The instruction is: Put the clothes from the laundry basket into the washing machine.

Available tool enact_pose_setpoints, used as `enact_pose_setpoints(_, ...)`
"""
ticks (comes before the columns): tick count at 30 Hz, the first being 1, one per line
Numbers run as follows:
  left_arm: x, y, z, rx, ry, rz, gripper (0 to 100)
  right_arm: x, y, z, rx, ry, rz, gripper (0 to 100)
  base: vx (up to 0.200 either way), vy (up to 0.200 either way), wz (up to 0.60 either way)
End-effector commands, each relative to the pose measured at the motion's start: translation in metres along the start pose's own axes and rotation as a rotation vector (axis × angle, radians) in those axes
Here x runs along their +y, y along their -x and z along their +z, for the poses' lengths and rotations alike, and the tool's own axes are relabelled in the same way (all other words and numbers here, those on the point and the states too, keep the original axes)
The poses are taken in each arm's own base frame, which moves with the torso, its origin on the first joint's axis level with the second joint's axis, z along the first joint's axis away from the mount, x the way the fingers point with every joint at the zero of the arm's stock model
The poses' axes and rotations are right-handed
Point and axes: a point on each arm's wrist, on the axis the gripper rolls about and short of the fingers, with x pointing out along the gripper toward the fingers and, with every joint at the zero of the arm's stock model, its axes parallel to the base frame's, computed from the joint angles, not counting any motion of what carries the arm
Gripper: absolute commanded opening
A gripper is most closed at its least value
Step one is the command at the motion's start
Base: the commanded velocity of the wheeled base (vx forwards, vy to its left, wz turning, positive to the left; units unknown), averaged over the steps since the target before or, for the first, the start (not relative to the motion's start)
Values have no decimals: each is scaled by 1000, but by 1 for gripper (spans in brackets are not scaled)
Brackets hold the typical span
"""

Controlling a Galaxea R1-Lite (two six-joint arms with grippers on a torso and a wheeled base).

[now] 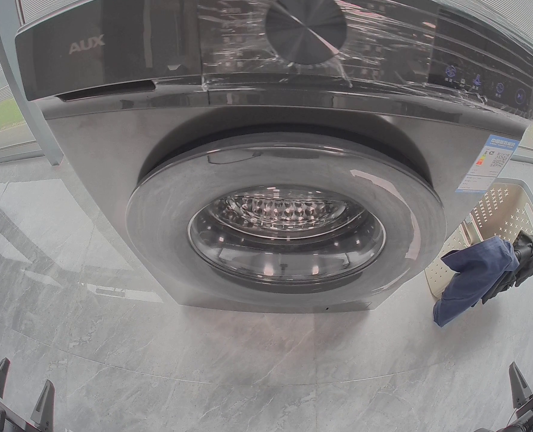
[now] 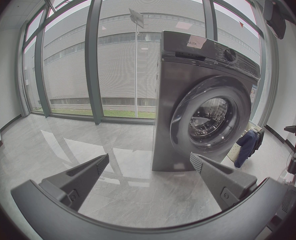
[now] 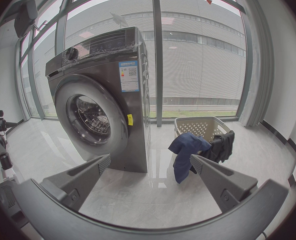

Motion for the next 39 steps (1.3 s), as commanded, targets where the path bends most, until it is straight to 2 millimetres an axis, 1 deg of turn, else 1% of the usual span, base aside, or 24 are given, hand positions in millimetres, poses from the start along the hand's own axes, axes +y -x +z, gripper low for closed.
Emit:
enact_pose_setpoints(1,0,0,-5,-1,0,0,100,0,0,-5,1,0,1,100,0,0,0)
enact_pose_setpoints(16,0,0,-5,-1,-1,0,100,0,0,-5,1,2,1,100,0,0,0)
enact_pose_setpoints(22,0,0,-5,-1,-1,0,100,0,0,-5,0,2,1,100,0,0,-600)
enact_pose_setpoints(29,0,0,-5,-1,0,0,100,0,0,-5,1,0,-1,100,0,0,0)
enact_pose_setpoints(38,0,0,-5,-1,0,0,100,0,0,-5,1,2,1,100,200,0,0)
enact_pose_setpoints(39,0,0,-5,-1,0,0,100,0,0,-5,1,0,-1,100,0,0,0)
